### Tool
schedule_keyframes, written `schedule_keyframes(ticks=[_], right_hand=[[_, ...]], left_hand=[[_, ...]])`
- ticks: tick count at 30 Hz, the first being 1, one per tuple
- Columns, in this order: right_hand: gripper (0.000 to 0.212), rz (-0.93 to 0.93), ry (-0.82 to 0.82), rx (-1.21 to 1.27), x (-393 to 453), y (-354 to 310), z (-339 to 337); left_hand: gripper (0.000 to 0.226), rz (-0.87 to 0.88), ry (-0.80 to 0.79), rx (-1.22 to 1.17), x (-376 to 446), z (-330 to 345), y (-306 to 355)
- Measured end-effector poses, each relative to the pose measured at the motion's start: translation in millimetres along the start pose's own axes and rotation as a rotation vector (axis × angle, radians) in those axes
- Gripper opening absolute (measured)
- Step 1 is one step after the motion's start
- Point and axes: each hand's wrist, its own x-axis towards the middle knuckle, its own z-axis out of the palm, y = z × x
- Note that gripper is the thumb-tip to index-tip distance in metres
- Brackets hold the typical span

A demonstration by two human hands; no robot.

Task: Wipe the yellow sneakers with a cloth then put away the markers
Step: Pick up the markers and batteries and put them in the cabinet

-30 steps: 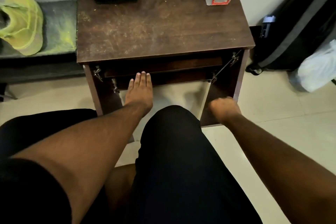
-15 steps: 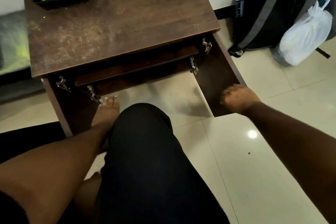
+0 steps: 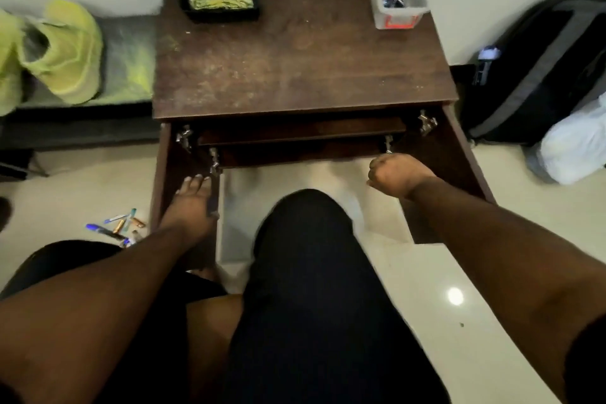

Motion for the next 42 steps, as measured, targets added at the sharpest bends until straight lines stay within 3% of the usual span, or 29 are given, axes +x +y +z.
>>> schedule_keyframes(ticks=[4,9,12,15,21,26,30,36,42], right_hand=[[0.036,-0.066,0.106,-0.039,45.9,-30.2,-88.4],[0.035,-0.201,0.251,-0.093,98.5,-113.2,-183.0],[0.033,-0.301,0.315,-0.055,133.1,-179.2,-218.9],[0.031,-0.423,0.339,-0.039,169.6,-255.0,-241.0],[0.024,-0.613,0.265,-0.005,241.0,-373.2,-238.5],[0.024,-0.619,0.136,0.04,297.6,-424.1,-199.3],[0.024,-0.565,0.018,0.095,340.2,-436.5,-152.3],[0.03,-0.398,-0.154,0.2,390.9,-443.1,-83.5],[0.039,-0.276,-0.291,0.292,412.2,-464.1,-31.5]], left_hand=[[0.075,0.058,0.104,-0.175,1.8,-46.0,-3.2],[0.067,0.119,0.392,-0.38,-10.6,-115.0,-34.4],[0.059,0.03,0.554,-0.526,-30.8,-147.9,-101.9],[0.053,-0.214,0.626,-0.548,-59.2,-144.9,-202.1],[0.044,-0.684,0.372,-0.632,-111.7,-25.4,-328.1],[0.038,-0.862,0.14,-0.784,-118.1,81.6,-342.1],[0.047,-0.896,0.022,-0.881,-96.5,142.4,-335.7],[0.053,-1.043,-0.03,-1.009,-61.8,205.6,-320.9],[0.064,-1.33,0.089,-1.253,-46.2,253.4,-307.9]])
